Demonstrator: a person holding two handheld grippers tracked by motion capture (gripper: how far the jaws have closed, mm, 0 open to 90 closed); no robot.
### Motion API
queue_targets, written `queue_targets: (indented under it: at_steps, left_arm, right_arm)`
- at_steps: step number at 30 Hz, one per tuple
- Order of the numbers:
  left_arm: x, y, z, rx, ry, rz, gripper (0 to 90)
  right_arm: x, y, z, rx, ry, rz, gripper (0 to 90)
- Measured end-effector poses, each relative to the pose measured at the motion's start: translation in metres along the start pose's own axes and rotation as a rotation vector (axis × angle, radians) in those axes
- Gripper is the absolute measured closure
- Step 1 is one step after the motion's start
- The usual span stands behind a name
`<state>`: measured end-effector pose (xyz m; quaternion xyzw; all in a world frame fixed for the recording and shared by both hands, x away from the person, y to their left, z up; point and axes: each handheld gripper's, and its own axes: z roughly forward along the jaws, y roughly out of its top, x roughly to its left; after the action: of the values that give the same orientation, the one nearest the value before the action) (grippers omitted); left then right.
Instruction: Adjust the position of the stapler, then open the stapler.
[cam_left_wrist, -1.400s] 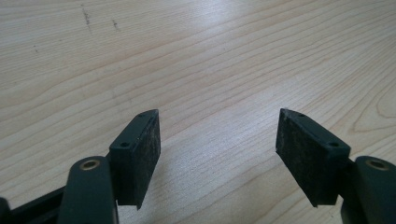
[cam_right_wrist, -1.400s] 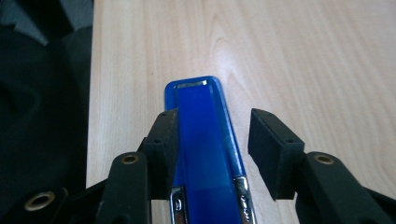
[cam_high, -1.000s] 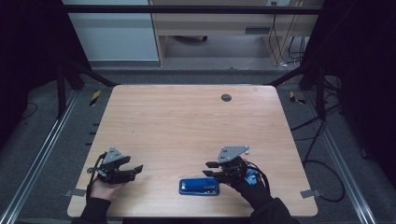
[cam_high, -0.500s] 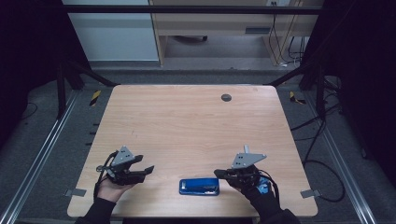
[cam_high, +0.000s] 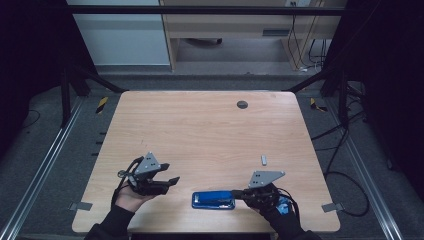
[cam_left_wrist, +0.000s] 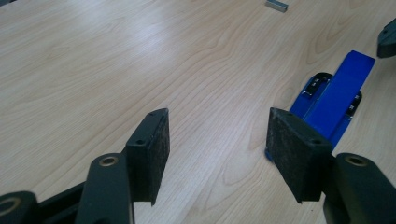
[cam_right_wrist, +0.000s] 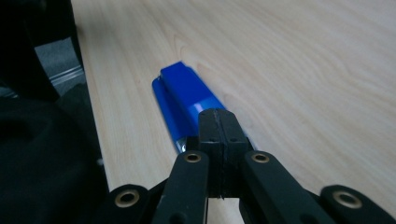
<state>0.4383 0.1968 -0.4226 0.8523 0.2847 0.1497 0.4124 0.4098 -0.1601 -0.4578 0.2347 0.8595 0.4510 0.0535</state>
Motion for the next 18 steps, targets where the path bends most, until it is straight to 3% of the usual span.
queue_targets:
  at_steps: [11,18]
  left_arm:
    - [-0.013,0.027,0.012,0.052,-0.073,0.082,39.1]
    - [-0.020,0.035,0.019,0.076,-0.098,0.114,39.0]
  right_arm:
    - [0.003,-0.009,0.003,0.041,0.016,-0.005,90.0]
    - [0.004,-0.013,0.005,0.061,0.014,0.002,90.0]
